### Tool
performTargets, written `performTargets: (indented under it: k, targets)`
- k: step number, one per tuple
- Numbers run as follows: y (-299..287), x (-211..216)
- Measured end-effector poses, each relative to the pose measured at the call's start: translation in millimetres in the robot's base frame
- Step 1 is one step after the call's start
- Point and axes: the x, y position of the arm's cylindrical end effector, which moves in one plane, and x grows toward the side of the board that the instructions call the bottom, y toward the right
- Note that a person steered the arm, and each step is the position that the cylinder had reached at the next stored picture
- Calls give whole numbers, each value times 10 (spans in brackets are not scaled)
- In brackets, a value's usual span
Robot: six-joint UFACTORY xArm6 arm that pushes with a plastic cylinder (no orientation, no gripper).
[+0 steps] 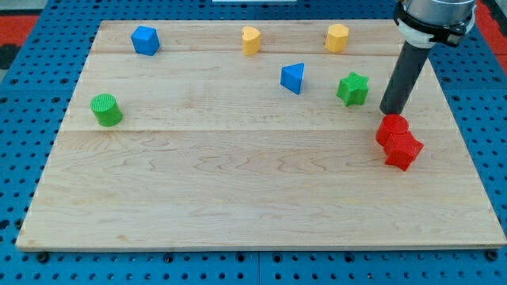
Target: Separate the red blocks
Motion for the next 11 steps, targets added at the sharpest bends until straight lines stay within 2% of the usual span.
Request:
performTargets:
  k: [1, 2, 3, 4, 5, 7, 8, 9, 10, 11]
  targets:
    - [321, 0]
    - [526, 258]
    - [334, 566]
    - [-312, 547]
    - [-656, 476]
    - [-155, 904]
    - [-87, 281]
    - [-530, -104]
    - [-1360, 248]
    - [-1800, 619]
